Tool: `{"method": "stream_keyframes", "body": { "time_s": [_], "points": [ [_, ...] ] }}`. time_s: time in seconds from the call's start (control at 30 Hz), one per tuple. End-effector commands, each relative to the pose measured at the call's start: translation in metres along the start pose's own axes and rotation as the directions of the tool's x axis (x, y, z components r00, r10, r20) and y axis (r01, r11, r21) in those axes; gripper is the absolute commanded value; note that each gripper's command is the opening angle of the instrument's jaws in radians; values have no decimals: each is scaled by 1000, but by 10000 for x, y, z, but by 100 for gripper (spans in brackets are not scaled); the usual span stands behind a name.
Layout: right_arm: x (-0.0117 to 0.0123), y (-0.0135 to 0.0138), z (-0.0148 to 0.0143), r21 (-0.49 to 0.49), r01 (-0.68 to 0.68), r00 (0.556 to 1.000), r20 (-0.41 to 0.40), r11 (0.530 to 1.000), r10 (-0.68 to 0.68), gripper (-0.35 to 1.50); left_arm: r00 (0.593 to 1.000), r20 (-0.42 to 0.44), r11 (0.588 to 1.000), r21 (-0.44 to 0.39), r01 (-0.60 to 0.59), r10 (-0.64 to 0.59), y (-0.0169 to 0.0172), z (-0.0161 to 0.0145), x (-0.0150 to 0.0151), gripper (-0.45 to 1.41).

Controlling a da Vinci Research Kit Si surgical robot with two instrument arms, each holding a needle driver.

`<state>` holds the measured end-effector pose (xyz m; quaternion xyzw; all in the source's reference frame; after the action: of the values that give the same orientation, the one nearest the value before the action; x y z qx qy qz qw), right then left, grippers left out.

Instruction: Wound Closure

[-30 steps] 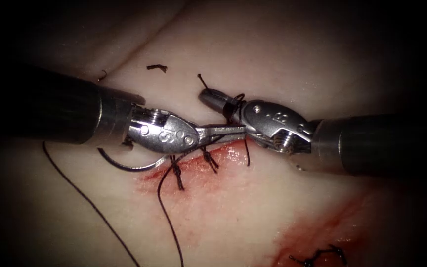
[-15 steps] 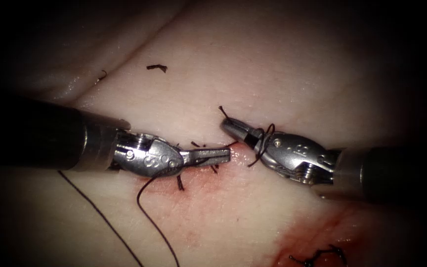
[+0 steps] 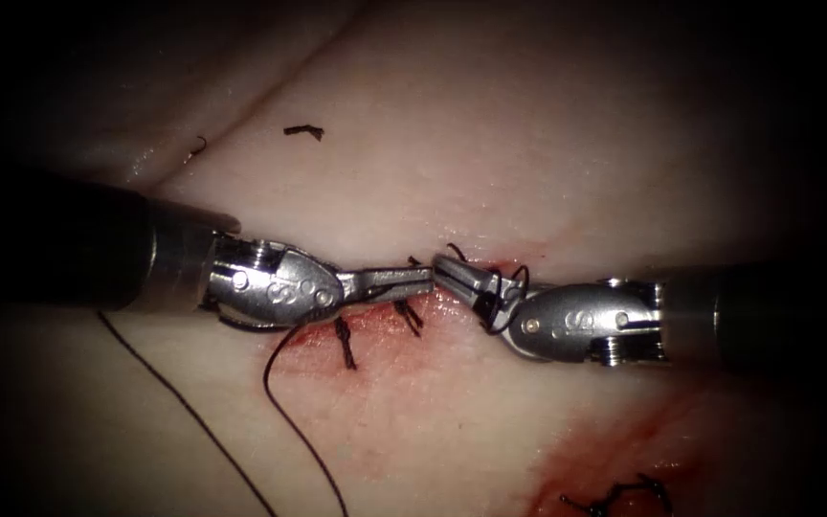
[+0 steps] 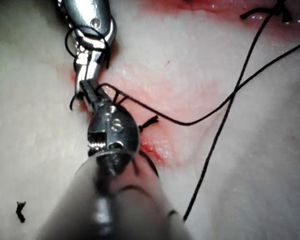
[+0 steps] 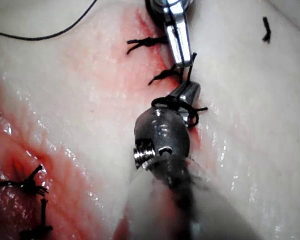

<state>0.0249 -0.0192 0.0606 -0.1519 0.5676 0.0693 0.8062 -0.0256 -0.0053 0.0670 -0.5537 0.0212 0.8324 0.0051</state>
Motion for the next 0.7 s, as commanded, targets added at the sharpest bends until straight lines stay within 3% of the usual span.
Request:
{"method": "stream_keyframes", "body": {
  "time_s": [0.03,0.1,0.3,0.7],
  "points": [
    [1,-5,3,-5,11,1000,1,1000,-11,-35,1000,4,1000,2,2,-2,2,5,-4,-45],
    [-1,-5,-3,14,17,1000,25,1000,-17,-35,1000,11,1000,6,4,-4,-1,2,-5,-45],
    [-10,-3,-35,83,-142,986,101,986,133,-35,1000,25,1000,15,12,-12,-2,-8,-6,-45],
    [-26,-25,-92,152,-103,993,65,983,94,-35,999,30,999,35,32,-34,-23,-31,-3,-45]
  ]
}}
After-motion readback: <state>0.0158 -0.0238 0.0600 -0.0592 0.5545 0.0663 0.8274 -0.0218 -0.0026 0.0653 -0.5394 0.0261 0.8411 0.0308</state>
